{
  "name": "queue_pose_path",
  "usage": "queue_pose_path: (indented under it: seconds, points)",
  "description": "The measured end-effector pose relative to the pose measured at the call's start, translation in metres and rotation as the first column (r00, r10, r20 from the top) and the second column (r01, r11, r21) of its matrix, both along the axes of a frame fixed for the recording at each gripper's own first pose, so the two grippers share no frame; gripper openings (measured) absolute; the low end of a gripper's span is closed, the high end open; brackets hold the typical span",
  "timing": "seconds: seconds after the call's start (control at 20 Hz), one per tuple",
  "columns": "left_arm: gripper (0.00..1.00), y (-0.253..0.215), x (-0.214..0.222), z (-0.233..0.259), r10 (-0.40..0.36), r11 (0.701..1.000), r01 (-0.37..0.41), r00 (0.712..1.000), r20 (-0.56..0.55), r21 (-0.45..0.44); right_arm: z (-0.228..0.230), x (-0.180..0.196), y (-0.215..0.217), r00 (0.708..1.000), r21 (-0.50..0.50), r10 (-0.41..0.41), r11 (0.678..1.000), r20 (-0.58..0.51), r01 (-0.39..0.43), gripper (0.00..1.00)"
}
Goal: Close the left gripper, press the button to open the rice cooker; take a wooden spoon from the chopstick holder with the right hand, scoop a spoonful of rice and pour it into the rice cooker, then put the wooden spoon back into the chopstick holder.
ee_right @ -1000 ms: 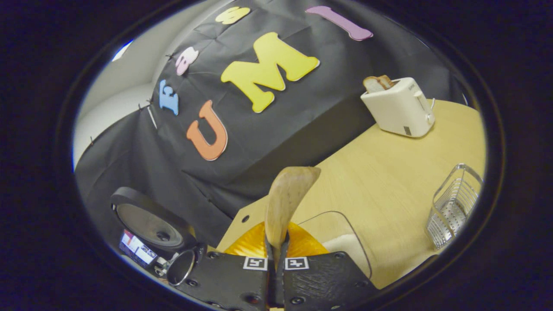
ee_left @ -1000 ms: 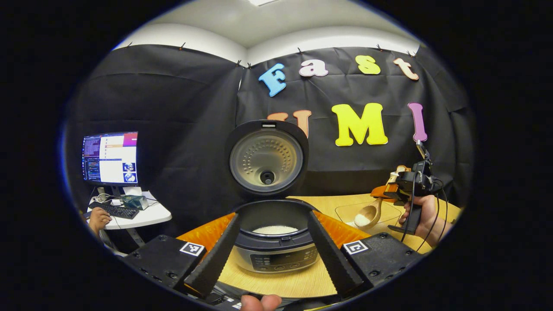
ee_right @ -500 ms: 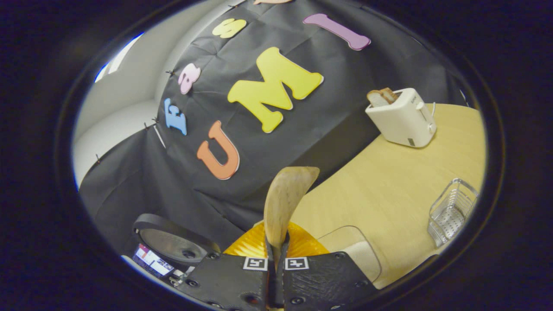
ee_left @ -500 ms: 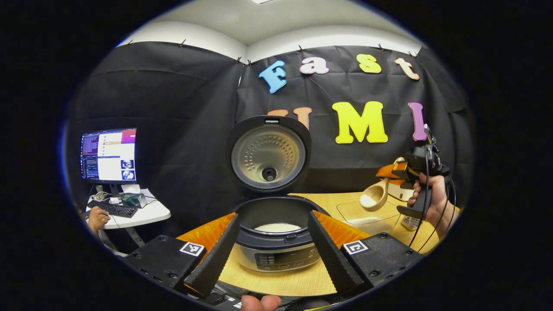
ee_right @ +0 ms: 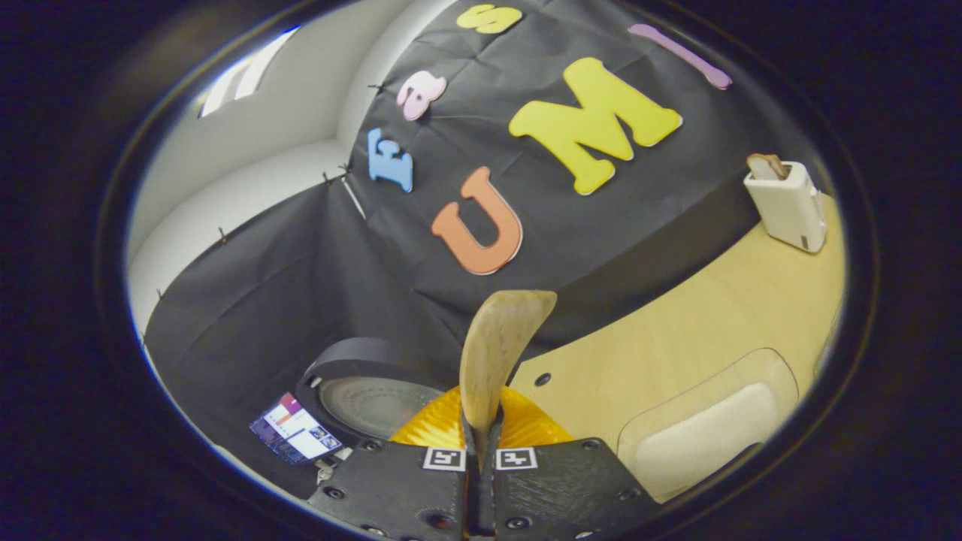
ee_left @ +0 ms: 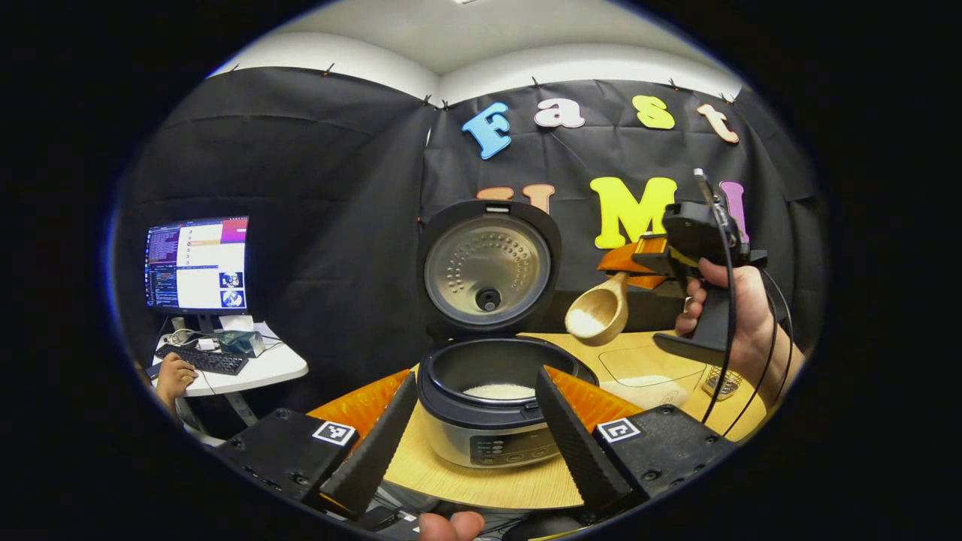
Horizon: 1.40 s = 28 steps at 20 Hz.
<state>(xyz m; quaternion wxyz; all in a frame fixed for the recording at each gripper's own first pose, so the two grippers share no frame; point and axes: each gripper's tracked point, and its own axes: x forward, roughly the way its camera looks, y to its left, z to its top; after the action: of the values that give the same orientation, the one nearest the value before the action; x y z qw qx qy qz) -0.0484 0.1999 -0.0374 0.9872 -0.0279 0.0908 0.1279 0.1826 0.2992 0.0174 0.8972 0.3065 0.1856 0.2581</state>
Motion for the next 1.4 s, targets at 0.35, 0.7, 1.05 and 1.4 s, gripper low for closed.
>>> queue_pose_path:
  seconds: [0.35, 0.7, 1.05, 1.4]
  points:
    - [1.0, 0.006, -0.004, 0.001, 0.011, 1.0, -0.011, 1.0, 0.0, 0.005, 0.0, -0.01, 0.052, 0.992, -0.156, 0.07, 0.986, 0.107, -0.052, 0.0]
    - [1.0, 0.013, -0.007, 0.006, 0.03, 1.0, -0.03, 0.999, 0.019, 0.003, 0.005, -0.009, 0.076, 0.938, -0.443, 0.162, 0.897, 0.305, -0.011, 0.0]
    - [1.0, 0.016, -0.008, 0.009, 0.038, 0.999, -0.038, 0.999, 0.033, -0.004, 0.017, -0.025, 0.099, 0.814, -0.617, 0.314, 0.784, 0.488, 0.067, 0.0]
    - [1.0, 0.016, -0.01, 0.014, 0.034, 0.999, -0.033, 0.998, 0.052, -0.014, 0.013, -0.036, 0.107, 0.751, -0.685, 0.419, 0.726, 0.51, 0.06, 0.0]
